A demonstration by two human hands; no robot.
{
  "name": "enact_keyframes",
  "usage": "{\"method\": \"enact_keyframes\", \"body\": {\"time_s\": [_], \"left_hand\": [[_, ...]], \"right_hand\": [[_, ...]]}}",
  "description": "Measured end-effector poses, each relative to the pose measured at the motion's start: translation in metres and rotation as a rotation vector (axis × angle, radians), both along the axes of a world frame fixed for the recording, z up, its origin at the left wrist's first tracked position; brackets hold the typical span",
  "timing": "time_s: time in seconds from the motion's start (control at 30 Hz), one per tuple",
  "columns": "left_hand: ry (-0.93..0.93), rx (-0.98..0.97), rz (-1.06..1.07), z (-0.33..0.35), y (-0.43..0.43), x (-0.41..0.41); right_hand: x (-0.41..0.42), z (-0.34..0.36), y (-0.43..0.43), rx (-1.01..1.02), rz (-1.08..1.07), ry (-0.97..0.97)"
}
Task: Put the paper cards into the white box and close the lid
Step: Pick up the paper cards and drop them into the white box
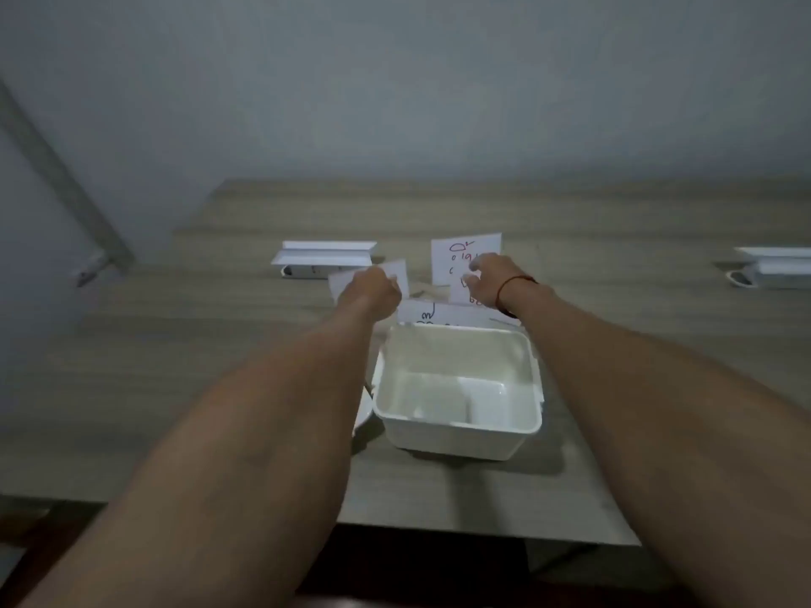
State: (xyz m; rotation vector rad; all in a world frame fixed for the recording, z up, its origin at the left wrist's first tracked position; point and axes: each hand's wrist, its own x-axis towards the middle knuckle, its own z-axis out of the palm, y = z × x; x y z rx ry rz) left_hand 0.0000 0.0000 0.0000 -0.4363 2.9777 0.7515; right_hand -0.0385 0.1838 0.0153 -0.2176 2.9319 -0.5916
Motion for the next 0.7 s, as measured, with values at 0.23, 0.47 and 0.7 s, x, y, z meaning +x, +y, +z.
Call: {"method": "enact_keyframes", "body": {"time_s": [0.23, 0.47, 0.7], "left_hand": [[-0.168, 0.038, 0.086, -0.074, 0.004, 0.001], [-0.182, 0.177, 0.199, -0.104, 0.016, -0.001], [-0.176, 0.288, 0.287, -0.115, 0.017, -0.001]], "right_hand": [[-0.026, -0.071, -0.011, 0.031, 0.020, -0.077], [-0.053, -0.114, -0.011, 0.109, -0.015, -0.080], [-0.063, -0.120, -0.014, -0.018, -0.047, -0.154]]}}
